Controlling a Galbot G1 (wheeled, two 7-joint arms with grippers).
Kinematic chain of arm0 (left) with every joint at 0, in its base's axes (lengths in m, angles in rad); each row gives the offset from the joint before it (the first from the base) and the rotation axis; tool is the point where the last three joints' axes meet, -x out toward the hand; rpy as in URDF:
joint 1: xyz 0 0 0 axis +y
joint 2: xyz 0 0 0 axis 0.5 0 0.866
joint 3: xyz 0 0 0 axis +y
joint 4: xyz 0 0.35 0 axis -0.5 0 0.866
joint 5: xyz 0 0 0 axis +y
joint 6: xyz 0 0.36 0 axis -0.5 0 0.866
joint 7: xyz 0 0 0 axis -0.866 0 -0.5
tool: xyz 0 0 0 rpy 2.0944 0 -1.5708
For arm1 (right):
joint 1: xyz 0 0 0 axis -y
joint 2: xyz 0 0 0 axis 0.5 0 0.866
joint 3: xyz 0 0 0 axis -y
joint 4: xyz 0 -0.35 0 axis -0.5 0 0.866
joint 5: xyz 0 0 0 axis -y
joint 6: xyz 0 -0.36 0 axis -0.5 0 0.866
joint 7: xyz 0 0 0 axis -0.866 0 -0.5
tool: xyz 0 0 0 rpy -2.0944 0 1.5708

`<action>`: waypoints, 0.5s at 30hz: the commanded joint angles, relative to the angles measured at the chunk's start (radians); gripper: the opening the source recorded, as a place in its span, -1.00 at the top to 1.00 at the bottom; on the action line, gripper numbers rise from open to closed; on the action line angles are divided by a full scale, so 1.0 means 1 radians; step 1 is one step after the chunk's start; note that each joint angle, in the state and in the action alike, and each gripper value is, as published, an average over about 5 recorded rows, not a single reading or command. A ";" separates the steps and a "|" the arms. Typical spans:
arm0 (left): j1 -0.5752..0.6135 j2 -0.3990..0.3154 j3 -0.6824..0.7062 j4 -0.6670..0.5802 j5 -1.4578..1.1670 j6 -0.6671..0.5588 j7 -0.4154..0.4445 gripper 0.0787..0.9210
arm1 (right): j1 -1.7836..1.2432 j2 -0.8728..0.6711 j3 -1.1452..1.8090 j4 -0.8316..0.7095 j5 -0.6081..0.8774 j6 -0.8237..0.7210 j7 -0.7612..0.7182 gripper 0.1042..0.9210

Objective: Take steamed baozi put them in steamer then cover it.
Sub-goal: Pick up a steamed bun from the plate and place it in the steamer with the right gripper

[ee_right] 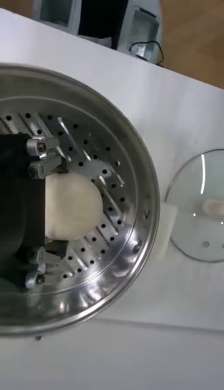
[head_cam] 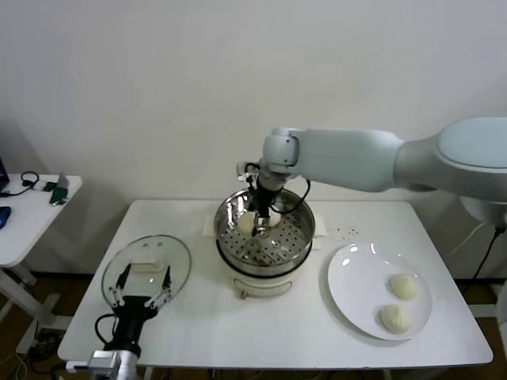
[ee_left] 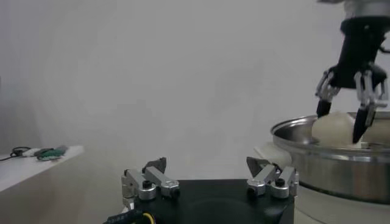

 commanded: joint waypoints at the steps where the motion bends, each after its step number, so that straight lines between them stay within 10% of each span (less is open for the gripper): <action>1: -0.003 0.008 -0.002 0.005 -0.002 0.001 0.000 -0.77 | -0.087 0.069 0.005 -0.089 -0.057 0.003 0.002 -0.48; 15: -0.002 0.011 -0.006 0.008 -0.003 0.004 -0.002 -0.77 | -0.050 0.006 0.037 -0.037 -0.061 -0.011 -0.014 -0.75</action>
